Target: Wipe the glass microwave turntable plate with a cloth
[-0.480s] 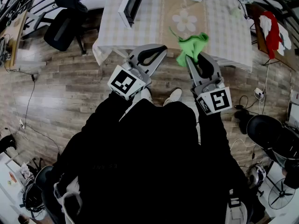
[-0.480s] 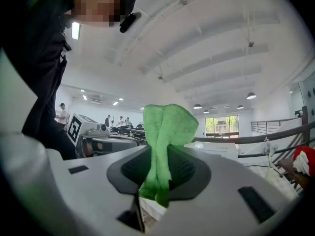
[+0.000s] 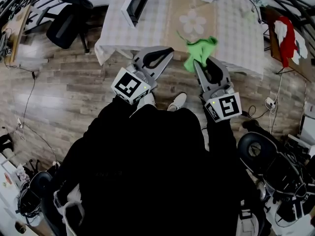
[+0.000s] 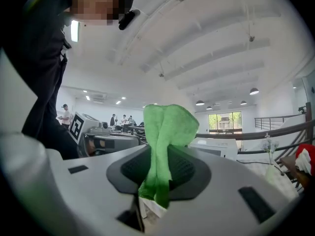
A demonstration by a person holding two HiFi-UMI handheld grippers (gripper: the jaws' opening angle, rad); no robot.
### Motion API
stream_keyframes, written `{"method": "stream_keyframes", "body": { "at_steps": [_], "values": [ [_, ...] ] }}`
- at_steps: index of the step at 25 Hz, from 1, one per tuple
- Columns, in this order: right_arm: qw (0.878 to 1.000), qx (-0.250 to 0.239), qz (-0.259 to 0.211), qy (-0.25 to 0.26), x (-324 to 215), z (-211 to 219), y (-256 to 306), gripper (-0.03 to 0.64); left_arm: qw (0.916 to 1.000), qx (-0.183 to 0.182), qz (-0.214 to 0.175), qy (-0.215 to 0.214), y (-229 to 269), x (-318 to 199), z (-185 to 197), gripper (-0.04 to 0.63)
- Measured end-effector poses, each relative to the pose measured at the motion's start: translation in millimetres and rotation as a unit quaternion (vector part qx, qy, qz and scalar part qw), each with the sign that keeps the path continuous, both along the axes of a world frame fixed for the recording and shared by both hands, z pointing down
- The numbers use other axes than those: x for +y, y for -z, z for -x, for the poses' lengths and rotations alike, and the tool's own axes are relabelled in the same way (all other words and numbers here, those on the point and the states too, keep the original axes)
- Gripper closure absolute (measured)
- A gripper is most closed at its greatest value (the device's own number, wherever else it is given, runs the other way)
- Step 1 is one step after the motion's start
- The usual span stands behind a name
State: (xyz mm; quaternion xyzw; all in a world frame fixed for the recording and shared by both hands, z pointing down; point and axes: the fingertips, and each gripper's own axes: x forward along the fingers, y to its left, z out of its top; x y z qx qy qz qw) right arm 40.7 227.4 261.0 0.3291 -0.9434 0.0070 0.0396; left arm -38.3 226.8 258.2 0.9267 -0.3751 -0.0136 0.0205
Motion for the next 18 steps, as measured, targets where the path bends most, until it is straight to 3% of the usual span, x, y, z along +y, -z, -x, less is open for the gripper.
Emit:
{"method": "stream_keyframes", "body": {
  "at_steps": [18],
  "values": [
    [1.000, -0.022, 0.005, 0.018, -23, -62, -7, 0.512, 0.9997, -0.023, 0.009, 0.008, -9, -19, -62, 0.574]
  ]
}}
